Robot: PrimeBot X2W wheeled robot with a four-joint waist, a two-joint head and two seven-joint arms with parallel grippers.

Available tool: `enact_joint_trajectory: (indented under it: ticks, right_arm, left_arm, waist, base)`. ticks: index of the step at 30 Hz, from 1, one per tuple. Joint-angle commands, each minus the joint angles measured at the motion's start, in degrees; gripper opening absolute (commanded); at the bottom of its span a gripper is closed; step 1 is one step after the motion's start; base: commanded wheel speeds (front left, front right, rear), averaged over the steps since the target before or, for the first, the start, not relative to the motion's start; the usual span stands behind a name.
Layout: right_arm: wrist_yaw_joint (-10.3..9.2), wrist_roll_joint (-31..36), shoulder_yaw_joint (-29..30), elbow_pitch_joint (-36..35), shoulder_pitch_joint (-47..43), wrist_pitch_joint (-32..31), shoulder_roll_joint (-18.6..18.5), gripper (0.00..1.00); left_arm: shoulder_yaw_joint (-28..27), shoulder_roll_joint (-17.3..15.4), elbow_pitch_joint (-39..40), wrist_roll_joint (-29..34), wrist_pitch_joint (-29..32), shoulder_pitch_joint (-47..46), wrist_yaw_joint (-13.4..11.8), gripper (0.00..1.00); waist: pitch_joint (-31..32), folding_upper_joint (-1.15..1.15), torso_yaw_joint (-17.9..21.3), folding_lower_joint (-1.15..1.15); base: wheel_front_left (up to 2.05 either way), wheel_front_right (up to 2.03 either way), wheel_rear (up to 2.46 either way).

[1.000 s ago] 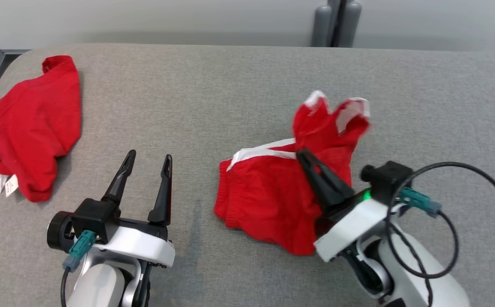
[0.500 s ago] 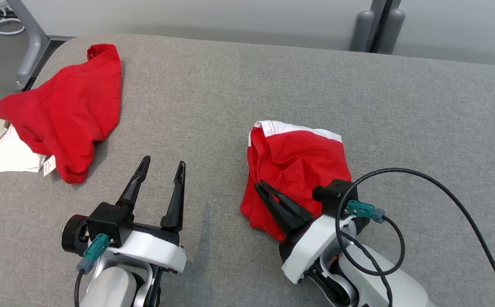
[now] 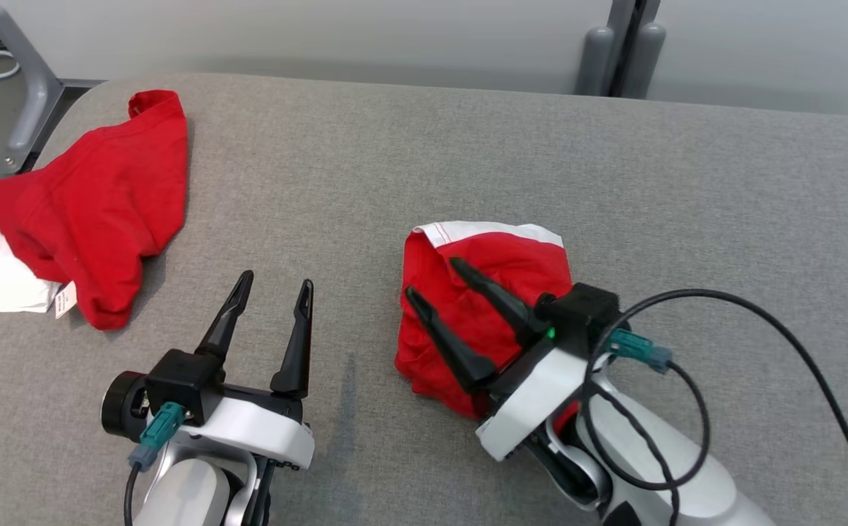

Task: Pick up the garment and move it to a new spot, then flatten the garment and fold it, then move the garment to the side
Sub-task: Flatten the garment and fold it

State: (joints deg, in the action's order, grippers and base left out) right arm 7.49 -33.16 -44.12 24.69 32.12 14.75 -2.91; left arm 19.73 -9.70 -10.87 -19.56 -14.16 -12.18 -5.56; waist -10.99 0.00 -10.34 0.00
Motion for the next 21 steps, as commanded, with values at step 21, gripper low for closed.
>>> enact_joint_trajectory:
  ticks: [21]
  right_arm:
    - [0.02,15.5,38.8,-16.0,-21.4,-2.8,-6.2,1.0]
  left_arm:
    - [-1.3,-3.5,3.1,-0.6,1.4,2.3,-2.1,1.0]
  waist:
    - [2.0,0.0,5.2,0.0]
  base:
    - [0.0,0.0,0.0]
